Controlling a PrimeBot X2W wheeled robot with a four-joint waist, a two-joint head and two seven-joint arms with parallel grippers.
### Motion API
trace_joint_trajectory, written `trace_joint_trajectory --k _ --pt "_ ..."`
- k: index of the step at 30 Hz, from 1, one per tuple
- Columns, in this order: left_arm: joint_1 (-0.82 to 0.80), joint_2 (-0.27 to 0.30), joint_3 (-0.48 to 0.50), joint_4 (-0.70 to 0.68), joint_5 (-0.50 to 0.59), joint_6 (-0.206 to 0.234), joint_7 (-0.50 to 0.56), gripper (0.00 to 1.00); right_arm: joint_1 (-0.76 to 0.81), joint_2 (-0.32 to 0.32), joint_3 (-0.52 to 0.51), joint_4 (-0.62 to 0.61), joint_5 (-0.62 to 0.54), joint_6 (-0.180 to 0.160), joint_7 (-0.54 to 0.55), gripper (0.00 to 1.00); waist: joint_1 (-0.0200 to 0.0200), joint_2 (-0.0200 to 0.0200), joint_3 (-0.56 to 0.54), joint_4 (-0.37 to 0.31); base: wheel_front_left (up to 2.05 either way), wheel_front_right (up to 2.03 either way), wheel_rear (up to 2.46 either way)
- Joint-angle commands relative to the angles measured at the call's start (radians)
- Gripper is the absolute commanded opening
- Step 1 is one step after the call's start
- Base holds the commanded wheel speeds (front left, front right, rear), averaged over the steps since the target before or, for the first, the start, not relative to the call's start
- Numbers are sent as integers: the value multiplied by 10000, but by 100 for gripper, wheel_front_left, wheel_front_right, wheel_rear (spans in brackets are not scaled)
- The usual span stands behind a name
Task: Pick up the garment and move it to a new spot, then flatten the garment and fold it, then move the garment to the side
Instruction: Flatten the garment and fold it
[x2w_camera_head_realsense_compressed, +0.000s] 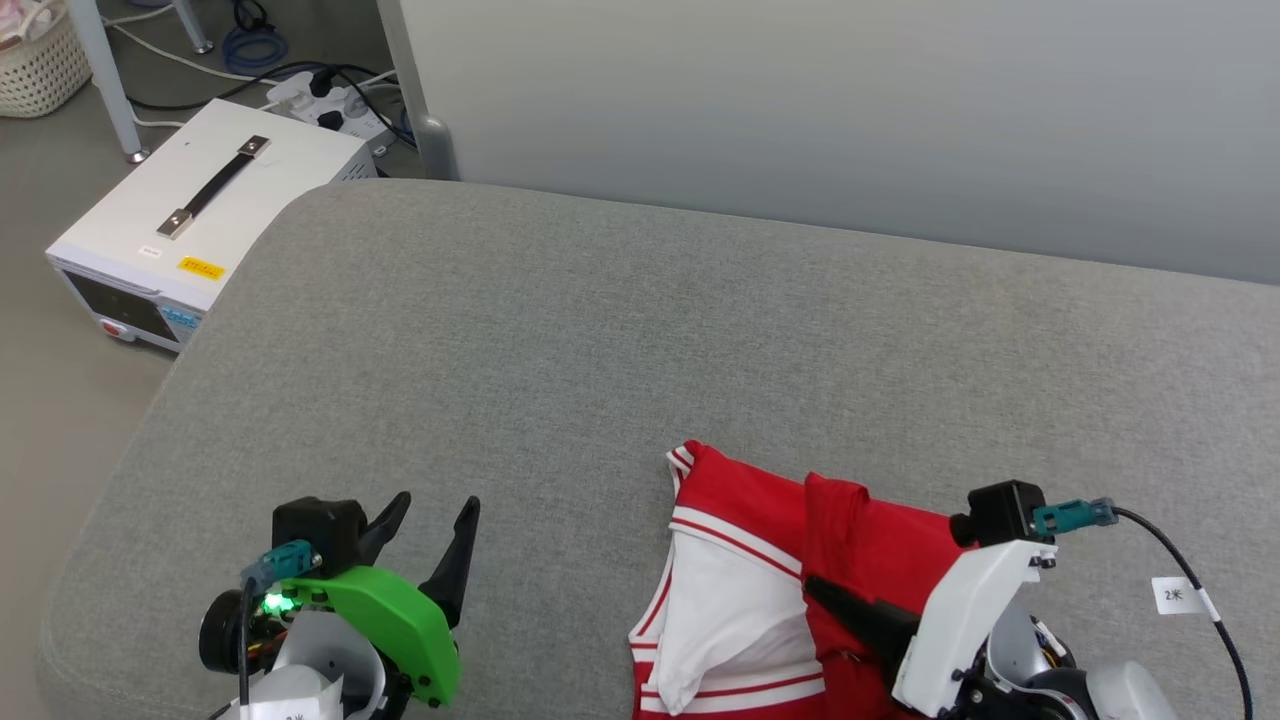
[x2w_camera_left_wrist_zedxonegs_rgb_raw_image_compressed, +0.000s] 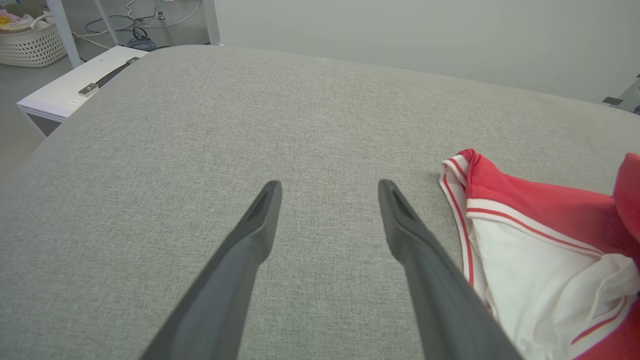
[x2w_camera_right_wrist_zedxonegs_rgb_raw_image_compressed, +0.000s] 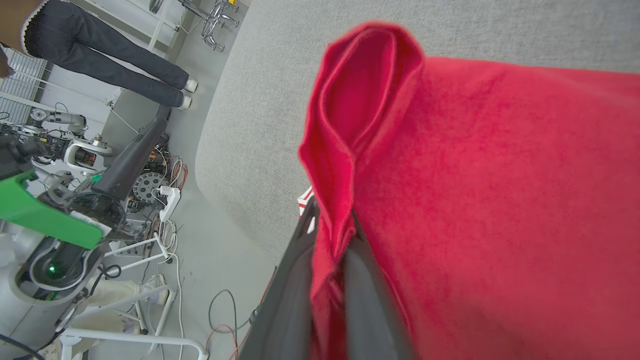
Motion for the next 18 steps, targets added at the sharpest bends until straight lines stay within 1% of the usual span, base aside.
trace_joint_trajectory --k 1,6,13,14,15,16,18 --pt "52 47 15 4 -54 17 -48 100 -292 15 161 226 179 -6 -261 0 0 0 -20 117 0 0 0" --pt "34 57 8 6 -71 27 -46 100 -935 16 822 1400 432 -6 -1120 0 0 0 -7 318 0 0 0" --pt "23 32 -25 15 -92 26 -71 100 -1768 17 1388 3226 718 -6 -2159 0 0 0 51 539 0 0 0" --pt "21 29 -28 17 -96 28 -73 100 -1866 17 1464 3439 693 -6 -2279 5 0 0 58 560 0 0 0" --pt "21 28 -25 18 -101 34 -79 100 -1984 17 1608 3650 693 -6 -2388 44 0 0 70 579 0 0 0" --pt "18 28 -25 19 -103 36 -85 100 -2063 17 1728 3778 731 -6 -2468 100 0 0 81 594 0 0 0" --pt "10 27 -27 23 -106 38 -98 100 -2205 17 2034 3954 1031 -6 -2608 100 0 0 99 613 0 0 0"
